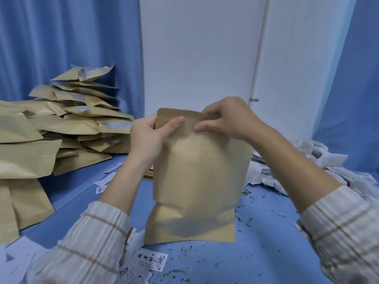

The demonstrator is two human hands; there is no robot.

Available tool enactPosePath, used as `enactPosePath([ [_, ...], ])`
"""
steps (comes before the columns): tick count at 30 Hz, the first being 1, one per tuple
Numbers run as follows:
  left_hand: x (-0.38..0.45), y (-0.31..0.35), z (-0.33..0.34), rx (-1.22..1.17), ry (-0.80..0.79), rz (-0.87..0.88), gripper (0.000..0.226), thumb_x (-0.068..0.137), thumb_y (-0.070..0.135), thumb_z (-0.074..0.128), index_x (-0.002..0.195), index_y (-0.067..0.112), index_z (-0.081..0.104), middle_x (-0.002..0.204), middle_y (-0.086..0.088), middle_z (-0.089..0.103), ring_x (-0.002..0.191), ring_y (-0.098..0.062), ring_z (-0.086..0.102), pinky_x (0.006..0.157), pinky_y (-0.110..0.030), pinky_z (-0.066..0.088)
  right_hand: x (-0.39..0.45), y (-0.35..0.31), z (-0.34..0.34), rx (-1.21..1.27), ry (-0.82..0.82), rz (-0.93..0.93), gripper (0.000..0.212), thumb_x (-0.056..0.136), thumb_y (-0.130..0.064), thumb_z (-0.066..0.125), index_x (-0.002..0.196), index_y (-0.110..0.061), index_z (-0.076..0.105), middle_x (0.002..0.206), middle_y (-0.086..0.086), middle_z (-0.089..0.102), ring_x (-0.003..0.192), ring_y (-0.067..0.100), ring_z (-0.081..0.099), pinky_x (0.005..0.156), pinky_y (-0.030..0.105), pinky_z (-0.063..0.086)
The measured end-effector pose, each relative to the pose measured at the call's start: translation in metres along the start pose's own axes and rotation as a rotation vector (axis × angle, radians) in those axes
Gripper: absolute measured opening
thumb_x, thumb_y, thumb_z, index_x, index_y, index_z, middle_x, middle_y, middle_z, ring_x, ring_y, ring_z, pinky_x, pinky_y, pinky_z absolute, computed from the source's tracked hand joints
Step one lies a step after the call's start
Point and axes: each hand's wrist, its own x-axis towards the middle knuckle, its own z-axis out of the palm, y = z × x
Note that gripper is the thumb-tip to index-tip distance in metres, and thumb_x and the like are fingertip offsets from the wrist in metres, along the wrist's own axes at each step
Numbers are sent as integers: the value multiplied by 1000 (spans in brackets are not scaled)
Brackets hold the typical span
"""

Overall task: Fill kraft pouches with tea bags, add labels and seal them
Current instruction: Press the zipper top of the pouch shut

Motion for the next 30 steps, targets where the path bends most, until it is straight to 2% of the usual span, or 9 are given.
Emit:
enactPosePath([
  [5, 2, 3, -4, -16, 14, 7, 39, 53, 48, 78, 68, 14, 68, 63, 7, 62, 60, -9, 56, 59, -25, 49, 8, -9, -1, 52, -17, -28, 19, 63, -50, 77, 72, -33, 73, 62, -12, 65, 70, 8, 59, 66, 30, 49],
  [9, 2, -8, -19, -27, 35, -37, 37, 52, 54, 78, 66, 20, 69, 66, 8, 65, 63, -9, 58, 63, -26, 49, -2, 22, 2, -26, 65, 93, 51, 50, -64, 75, 93, -38, 67, 90, -19, 66, 88, 2, 57, 77, 25, 47],
  [11, 0, -16, -30, -49, -14, -74, 34, 52, 54, 81, 69, 27, 72, 73, 10, 70, 67, -7, 63, 65, -25, 50, -15, 46, 4, 134, 143, 202, 54, 48, -56, 81, 94, -35, 63, 90, -22, 63, 85, -4, 56, 72, 14, 46],
  [13, -6, -27, -40, -64, -89, -135, 32, 50, 50, 84, 76, 35, 73, 82, 10, 73, 73, -6, 67, 62, -22, 52, -31, 67, 16, 458, 68, 262, 50, 53, -43, 84, 96, -30, 63, 87, -18, 67, 80, -5, 62, 70, 8, 48],
  [17, -32, -63, -61, -106, -179, -342, 46, 48, 33, 86, 91, 28, 70, 96, 3, 73, 84, -14, 70, 62, -23, 54, -63, 96, 63, 806, -179, 293, 47, 62, -35, 78, 106, -22, 67, 101, -4, 73, 95, 10, 68, 79, 23, 56],
  [21, -73, -91, -80, -58, -339, -573, 79, 38, 46, 91, 104, 12, 64, 98, -4, 73, 87, -20, 70, 62, -25, 55, -87, 100, 107, 942, -326, 401, 44, 66, -37, 75, 108, -23, 66, 106, -5, 71, 98, 12, 68, 72, 21, 55],
  [23, -81, -95, -82, -37, -363, -587, 66, 51, 38, 89, 105, 9, 63, 98, -6, 73, 89, -23, 69, 64, -24, 55, -95, 98, 125, 993, -366, 454, 46, 68, -38, 73, 110, -24, 62, 109, -4, 70, 99, 15, 67, 74, 26, 56],
  [27, -66, -82, -72, 36, -237, -604, 41, 63, 40, 69, 97, 17, 67, 92, -1, 74, 74, -13, 70, 58, -25, 52, -93, 86, 137, 1173, -205, 524, 33, 83, -22, 63, 114, -11, 59, 101, 2, 72, 90, 15, 70, 71, 25, 57],
  [30, -47, -59, -80, -126, -351, -724, 40, 75, 51, 55, 94, 22, 74, 90, 0, 74, 72, -14, 70, 55, -23, 54, -86, 79, 133, 1355, -117, 580, 25, 91, -10, 52, 115, -7, 57, 94, 3, 73, 80, 14, 71, 66, 26, 58],
])
